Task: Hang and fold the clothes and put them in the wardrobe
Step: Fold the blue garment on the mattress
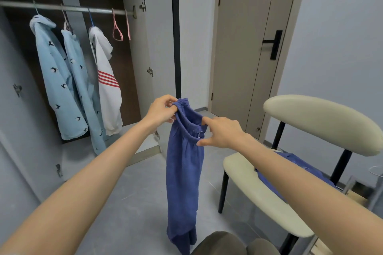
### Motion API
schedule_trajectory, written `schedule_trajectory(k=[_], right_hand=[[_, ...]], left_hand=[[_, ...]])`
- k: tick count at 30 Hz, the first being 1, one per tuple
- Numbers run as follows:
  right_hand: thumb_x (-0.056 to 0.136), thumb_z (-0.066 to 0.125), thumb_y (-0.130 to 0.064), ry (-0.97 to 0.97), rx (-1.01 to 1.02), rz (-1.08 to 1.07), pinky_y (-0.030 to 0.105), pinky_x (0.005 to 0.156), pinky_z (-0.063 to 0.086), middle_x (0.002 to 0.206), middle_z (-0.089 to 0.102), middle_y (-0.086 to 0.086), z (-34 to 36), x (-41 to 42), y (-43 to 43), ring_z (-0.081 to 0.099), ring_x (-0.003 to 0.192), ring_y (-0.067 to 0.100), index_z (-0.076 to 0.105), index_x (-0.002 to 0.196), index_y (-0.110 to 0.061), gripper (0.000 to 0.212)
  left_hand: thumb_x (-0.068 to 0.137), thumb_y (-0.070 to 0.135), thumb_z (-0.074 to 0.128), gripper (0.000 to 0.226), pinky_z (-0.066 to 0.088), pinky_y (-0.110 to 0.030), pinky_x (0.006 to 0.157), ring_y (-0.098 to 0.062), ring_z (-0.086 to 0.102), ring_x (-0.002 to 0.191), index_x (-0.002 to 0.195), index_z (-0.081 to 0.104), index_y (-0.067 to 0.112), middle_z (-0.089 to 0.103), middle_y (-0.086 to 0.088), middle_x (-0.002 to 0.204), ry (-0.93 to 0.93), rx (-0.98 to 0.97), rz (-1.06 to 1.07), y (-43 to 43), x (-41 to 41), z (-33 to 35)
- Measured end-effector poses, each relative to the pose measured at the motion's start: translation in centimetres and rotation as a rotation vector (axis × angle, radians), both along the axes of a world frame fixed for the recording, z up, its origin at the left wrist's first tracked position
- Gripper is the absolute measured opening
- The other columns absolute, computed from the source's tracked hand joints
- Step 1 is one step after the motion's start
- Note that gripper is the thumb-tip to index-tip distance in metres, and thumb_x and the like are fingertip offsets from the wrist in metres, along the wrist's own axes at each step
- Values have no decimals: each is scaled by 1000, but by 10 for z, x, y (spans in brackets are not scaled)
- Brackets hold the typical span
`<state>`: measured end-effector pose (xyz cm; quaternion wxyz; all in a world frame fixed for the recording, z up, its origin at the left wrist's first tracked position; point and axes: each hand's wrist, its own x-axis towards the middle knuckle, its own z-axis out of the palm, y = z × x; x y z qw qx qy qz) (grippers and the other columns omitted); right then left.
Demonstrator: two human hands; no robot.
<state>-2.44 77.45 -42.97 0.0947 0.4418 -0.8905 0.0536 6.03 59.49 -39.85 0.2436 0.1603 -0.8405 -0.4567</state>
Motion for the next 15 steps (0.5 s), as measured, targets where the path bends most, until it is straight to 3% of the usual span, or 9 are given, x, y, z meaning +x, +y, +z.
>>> schedule_trajectory(k=[3, 6, 9, 12, 15], right_hand=[[72, 64, -65, -99, 42, -18, 35, 70, 39, 105, 55, -1, -6, 6, -9, 55, 97, 25, 47, 111, -28, 56], [72, 66, -57, -144, -173, 14, 33, 67, 43, 100, 61, -6, -12, 12, -11, 57, 91, 23, 53, 95, -26, 41], [80, 59, -45, -11, -218, 21, 31, 62, 41, 90, 66, -2, -11, 14, -8, 60, 85, 28, 49, 85, -25, 23], [85, 50, -34, 152, -225, 5, 30, 58, 33, 85, 66, 2, 3, 8, -1, 61, 80, 31, 48, 85, -24, 10], [86, 46, -29, 348, -239, -22, 29, 58, 28, 90, 68, 1, 28, -2, 9, 62, 80, 29, 54, 96, -20, 16]], left_hand=[[94, 7, 52, 9, 54, -18, 50, -13, 64, 67, 100, 55, 13, 61, -5, 80, 27, 109, -20, 9, -3, 8], [91, 2, 48, 12, 57, -22, 54, -15, 63, 66, 97, 55, 10, 60, -7, 78, 50, 199, 12, 9, -4, 12], [88, -2, 49, 12, 53, -19, 47, -14, 62, 64, 93, 55, 7, 59, -7, 78, 76, 279, 65, 4, -3, 13], [89, 0, 51, 11, 45, -13, 39, -8, 59, 60, 95, 56, 7, 58, -2, 76, 77, 218, 128, 1, -2, 13], [93, 5, 46, 10, 53, -19, 45, -16, 64, 57, 96, 55, 8, 60, -4, 72, 105, 166, 136, 4, -5, 17]])
